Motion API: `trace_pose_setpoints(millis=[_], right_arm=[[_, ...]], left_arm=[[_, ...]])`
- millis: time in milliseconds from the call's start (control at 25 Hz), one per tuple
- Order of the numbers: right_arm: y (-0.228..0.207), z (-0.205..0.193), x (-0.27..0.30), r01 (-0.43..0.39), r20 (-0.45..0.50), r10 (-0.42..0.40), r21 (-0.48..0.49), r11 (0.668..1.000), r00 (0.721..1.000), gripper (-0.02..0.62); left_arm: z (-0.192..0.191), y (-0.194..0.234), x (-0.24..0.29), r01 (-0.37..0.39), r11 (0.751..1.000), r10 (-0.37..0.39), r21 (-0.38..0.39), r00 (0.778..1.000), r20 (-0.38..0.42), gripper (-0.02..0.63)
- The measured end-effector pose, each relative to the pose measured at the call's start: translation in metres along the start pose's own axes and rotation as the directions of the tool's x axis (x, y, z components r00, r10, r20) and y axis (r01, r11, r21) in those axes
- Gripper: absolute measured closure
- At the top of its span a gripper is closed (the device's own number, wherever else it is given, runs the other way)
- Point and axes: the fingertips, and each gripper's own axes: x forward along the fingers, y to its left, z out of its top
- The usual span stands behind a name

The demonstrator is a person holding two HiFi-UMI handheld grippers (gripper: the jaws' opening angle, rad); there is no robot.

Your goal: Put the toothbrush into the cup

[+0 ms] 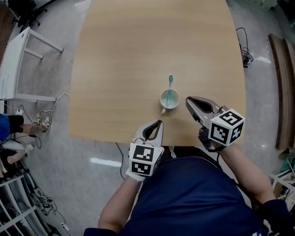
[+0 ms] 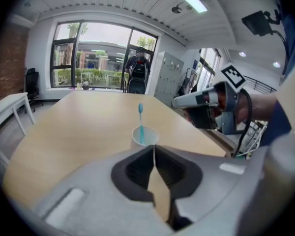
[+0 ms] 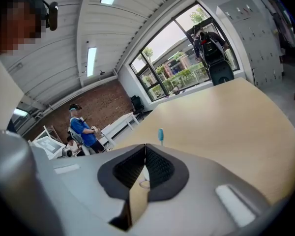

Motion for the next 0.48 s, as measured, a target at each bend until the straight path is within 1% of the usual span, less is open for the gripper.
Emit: trace_pose_setpoints(millis=[40, 240, 360, 480], right_arm=[[0.004, 0.004, -0.005, -0.003, 0.012, 0.003, -0.008, 1.000, 1.000, 0.583], [0.016, 0.019, -0.028, 0.005, 0.077, -0.001, -0.049, 0.999, 0.997, 0.583], [0.026, 0.028, -0.041, 0.007, 0.126, 0.008, -0.115, 0.993, 0.992, 0.583], [0.035, 0.038, -0.055, 0.023, 0.200, 0.013, -0.176, 0.984, 0.980, 0.583]], left_arm=[[0.009, 0.000, -0.004, -0.009, 1.000, 0.009, 0.002, 1.000, 0.029, 0.601], [0.036, 0.003, -0.018, -0.065, 0.997, 0.058, 0.047, 0.989, 0.139, 0.601], [0.054, -0.004, -0.027, -0.062, 0.997, 0.054, 0.038, 0.982, 0.181, 0.601], [0.075, -0.016, -0.038, -0.038, 0.999, 0.030, 0.037, 0.977, 0.209, 0.601]])
